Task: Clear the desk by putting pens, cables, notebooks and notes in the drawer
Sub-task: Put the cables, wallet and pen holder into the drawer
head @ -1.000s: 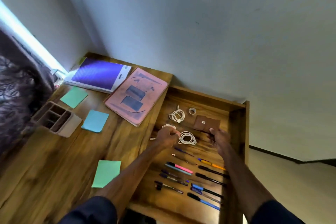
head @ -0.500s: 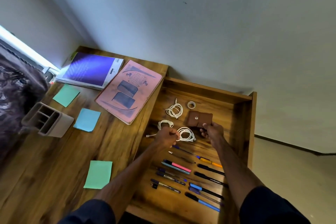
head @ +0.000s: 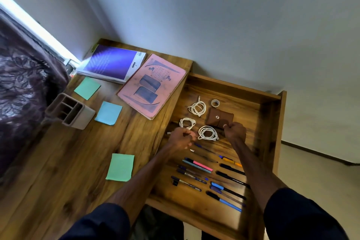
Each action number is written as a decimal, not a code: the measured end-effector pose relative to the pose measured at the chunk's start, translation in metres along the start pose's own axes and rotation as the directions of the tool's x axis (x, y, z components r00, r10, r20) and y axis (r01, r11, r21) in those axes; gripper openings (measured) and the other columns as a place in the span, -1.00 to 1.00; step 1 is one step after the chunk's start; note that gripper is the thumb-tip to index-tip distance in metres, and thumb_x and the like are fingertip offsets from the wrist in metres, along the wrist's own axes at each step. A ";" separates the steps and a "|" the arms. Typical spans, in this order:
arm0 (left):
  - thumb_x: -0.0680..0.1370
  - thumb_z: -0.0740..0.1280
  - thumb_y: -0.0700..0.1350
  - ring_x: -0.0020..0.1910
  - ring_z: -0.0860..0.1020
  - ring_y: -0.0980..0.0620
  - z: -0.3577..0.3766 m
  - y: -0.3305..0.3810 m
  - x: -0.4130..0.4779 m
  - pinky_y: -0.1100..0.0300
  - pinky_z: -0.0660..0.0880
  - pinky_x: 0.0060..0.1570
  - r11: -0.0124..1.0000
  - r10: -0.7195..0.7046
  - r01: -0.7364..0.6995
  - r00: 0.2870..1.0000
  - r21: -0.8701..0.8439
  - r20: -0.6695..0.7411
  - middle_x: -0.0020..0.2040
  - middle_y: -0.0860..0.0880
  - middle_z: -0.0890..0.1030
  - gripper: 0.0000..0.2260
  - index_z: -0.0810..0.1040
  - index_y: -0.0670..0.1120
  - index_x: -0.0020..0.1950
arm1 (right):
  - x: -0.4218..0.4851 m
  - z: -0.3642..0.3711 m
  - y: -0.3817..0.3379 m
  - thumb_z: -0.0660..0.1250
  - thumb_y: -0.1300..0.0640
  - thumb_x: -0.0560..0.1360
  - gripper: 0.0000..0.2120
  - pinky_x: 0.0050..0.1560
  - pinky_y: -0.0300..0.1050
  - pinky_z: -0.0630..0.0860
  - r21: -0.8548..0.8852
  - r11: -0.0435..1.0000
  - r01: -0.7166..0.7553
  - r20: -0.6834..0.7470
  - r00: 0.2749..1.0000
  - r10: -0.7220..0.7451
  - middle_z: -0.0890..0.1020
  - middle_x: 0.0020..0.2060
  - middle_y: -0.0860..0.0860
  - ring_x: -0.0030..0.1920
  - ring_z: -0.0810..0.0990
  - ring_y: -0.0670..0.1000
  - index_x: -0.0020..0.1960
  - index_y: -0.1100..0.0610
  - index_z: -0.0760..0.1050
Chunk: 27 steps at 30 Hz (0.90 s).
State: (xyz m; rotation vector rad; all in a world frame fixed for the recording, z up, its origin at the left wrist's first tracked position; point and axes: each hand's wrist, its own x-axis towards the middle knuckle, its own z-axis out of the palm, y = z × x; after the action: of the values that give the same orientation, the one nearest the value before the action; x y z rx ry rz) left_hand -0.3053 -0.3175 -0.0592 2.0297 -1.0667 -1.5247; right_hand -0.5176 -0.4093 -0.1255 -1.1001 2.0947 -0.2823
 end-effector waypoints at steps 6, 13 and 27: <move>0.61 0.30 -0.16 -0.30 0.61 0.04 -0.035 -0.008 -0.043 0.23 0.52 -0.37 0.993 0.122 -0.120 0.989 0.021 -0.086 -0.08 -0.13 0.72 -0.84 0.67 -0.16 0.01 | -0.089 0.015 -0.027 0.38 0.19 0.48 -0.88 -0.02 -0.06 0.55 0.136 0.945 0.298 -0.045 0.955 -0.295 0.72 -0.10 0.08 -0.04 0.68 0.10 -0.07 0.16 0.69; 0.57 0.34 -0.20 -0.31 0.61 0.06 -0.100 -0.057 -0.103 0.18 0.55 -0.21 0.987 0.146 -0.160 0.948 -0.027 -0.284 -0.17 -0.09 0.72 -0.86 0.69 -0.06 -0.10 | -0.212 0.068 -0.059 0.40 0.24 0.43 -0.89 -0.16 -0.12 0.55 0.168 0.812 0.559 0.095 0.811 -0.578 0.70 -0.24 0.06 -0.25 0.64 0.02 -0.07 0.18 0.68; 0.61 0.31 -0.18 -0.19 0.70 0.06 -0.179 -0.150 -0.157 0.26 0.61 -0.29 0.967 0.025 -0.139 0.885 -0.213 -0.465 0.03 -0.04 0.72 -0.85 0.67 -0.13 0.10 | -0.320 0.127 -0.093 0.41 0.18 0.52 -0.84 -0.06 -0.13 0.56 0.063 0.724 0.687 0.275 0.685 -0.675 0.72 -0.02 0.05 -0.10 0.61 -0.07 0.06 0.20 0.68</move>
State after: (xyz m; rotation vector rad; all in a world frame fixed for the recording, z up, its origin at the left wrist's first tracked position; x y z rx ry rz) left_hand -0.1062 -0.1268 -0.0030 1.9995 -0.7275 -0.9942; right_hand -0.2564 -0.1975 -0.0051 -1.8189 1.3647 -0.4026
